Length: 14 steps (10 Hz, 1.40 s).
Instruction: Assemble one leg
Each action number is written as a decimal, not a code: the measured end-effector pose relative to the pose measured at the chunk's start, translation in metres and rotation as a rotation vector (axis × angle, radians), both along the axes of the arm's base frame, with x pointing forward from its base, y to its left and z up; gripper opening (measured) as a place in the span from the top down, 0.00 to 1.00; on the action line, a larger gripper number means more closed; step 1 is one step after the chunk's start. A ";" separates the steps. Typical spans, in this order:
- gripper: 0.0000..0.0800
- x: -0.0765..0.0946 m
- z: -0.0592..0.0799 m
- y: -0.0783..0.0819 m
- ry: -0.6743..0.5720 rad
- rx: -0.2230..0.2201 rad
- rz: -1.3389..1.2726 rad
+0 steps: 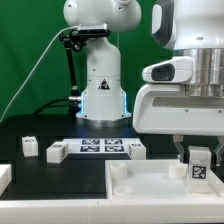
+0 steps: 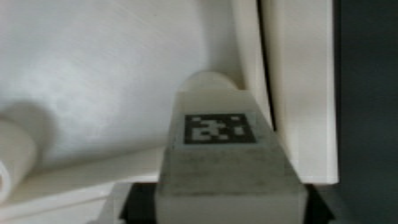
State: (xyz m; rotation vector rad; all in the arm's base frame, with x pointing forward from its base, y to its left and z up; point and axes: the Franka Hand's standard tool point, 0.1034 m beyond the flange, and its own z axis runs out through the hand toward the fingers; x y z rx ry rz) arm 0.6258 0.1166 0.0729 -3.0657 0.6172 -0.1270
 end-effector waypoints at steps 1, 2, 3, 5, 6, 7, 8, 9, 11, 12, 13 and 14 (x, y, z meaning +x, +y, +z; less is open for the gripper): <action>0.64 -0.001 -0.001 -0.001 -0.015 0.020 -0.118; 0.64 -0.001 -0.001 -0.003 -0.027 0.047 -0.248; 0.64 -0.001 -0.001 -0.001 -0.035 0.067 -0.391; 0.64 -0.003 -0.002 -0.001 -0.042 0.106 -0.695; 0.64 -0.003 -0.002 0.000 -0.037 0.121 -0.844; 0.64 -0.004 -0.002 0.000 -0.032 0.135 -0.956; 0.63 -0.004 -0.003 0.000 -0.022 0.157 -1.069; 0.63 -0.004 -0.003 0.001 -0.020 0.165 -1.144; 0.63 -0.005 -0.002 0.001 -0.004 0.179 -1.275; 0.62 -0.005 -0.003 0.000 -0.005 0.177 -1.254; 0.62 -0.005 -0.003 0.001 -0.006 0.172 -1.208; 0.36 -0.005 -0.003 0.000 -0.005 0.169 -1.179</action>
Offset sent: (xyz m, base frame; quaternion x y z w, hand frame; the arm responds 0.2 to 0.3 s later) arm -0.0159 -0.0025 -0.0119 0.0192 -0.0098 0.2695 0.9628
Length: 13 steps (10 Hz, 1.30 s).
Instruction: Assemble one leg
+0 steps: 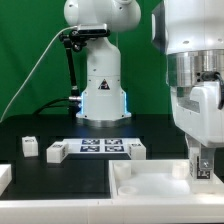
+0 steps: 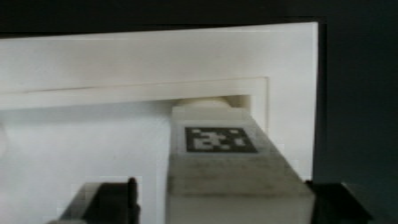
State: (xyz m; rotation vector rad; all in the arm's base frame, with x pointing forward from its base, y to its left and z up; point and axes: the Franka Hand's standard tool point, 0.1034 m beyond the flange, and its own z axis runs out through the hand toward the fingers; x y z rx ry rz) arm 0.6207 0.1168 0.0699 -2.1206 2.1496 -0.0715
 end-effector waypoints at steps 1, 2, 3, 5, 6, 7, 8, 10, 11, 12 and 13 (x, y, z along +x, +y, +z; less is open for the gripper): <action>0.36 -0.001 0.000 0.000 0.002 -0.008 0.066; 0.22 -0.001 0.000 0.000 -0.004 -0.024 0.192; 0.20 -0.001 0.000 0.001 -0.011 -0.038 0.319; 0.19 -0.002 0.000 0.006 -0.016 -0.064 0.507; 0.19 -0.002 0.000 0.007 -0.021 -0.084 0.630; 0.19 -0.002 0.000 0.007 -0.023 -0.099 0.722; 0.19 -0.001 0.000 0.008 -0.023 -0.127 0.842; 0.19 0.000 0.001 0.005 -0.027 -0.170 1.074; 0.19 0.000 0.001 0.006 -0.028 -0.183 1.164; 0.19 0.001 0.002 0.007 -0.029 -0.207 1.253; 0.19 0.004 0.004 0.007 -0.044 -0.235 1.359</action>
Offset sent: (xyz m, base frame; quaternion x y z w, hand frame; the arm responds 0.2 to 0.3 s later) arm 0.0015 0.0102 0.0022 -0.0298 0.0148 -0.2951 0.9549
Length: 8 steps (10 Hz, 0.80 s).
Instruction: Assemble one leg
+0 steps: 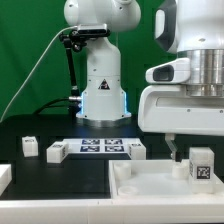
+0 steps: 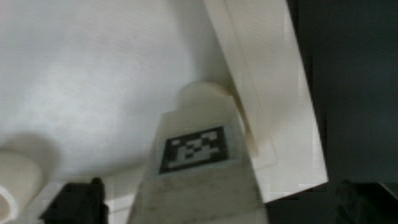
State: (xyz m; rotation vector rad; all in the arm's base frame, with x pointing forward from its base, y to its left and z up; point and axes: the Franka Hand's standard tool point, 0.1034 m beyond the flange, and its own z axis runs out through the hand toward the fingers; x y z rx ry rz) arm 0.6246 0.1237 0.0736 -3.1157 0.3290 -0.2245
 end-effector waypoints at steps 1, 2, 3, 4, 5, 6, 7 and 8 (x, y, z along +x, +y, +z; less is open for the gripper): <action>0.19 0.001 0.001 -0.003 -0.002 -0.014 0.091; 0.19 0.002 0.001 -0.006 -0.002 -0.020 0.133; 0.25 0.002 0.001 -0.006 -0.001 -0.020 0.133; 0.25 0.002 0.000 -0.006 -0.001 -0.020 0.131; 0.47 0.002 0.000 -0.006 -0.001 -0.020 0.131; 0.47 0.002 0.000 -0.006 -0.001 -0.018 0.116; 0.64 0.001 0.000 -0.006 -0.001 -0.015 0.096; 0.64 0.002 0.000 -0.007 -0.001 -0.015 0.095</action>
Offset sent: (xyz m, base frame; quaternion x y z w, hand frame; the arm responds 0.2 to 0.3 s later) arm 0.0000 0.0000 0.0000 0.0000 0.0000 0.0000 1.0000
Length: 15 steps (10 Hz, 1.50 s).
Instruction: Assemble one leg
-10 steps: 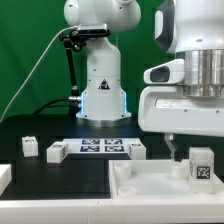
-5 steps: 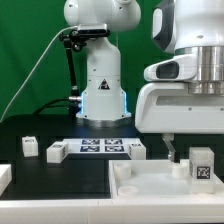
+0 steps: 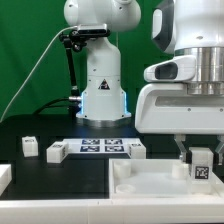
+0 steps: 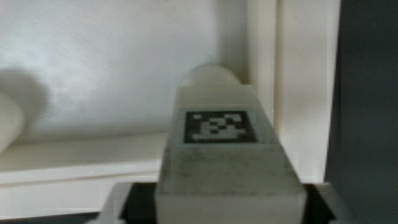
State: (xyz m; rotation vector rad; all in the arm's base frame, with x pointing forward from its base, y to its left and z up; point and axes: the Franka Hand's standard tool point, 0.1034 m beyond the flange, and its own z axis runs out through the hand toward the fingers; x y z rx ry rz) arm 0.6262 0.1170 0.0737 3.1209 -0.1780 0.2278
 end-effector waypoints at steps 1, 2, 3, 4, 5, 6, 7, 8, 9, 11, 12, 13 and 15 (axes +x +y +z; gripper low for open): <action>0.64 0.000 0.000 -0.002 0.001 0.000 -0.005; 0.64 0.000 0.000 -0.004 -0.001 0.019 -0.096; 0.64 0.000 -0.001 -0.005 -0.003 0.028 -0.164; 0.64 -0.001 -0.001 -0.007 -0.003 0.038 -0.236; 0.64 -0.001 -0.001 -0.010 -0.002 0.043 -0.290; 0.63 -0.002 -0.001 -0.013 -0.001 0.046 -0.348; 0.63 -0.002 -0.001 -0.013 0.000 0.043 -0.345; 0.63 -0.002 -0.001 -0.014 0.000 0.042 -0.339; 0.63 -0.002 -0.001 -0.014 0.000 0.041 -0.339; 0.26 -0.002 -0.002 -0.014 0.001 0.041 -0.339; 0.26 -0.002 -0.002 -0.014 0.001 0.041 -0.339; 0.20 -0.002 -0.002 -0.014 0.001 0.041 -0.340; 0.19 -0.002 -0.002 -0.014 0.001 0.041 -0.340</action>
Offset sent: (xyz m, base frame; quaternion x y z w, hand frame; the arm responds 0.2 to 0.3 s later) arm -0.0048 -0.0046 -0.0012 0.0193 0.0081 0.2801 0.9597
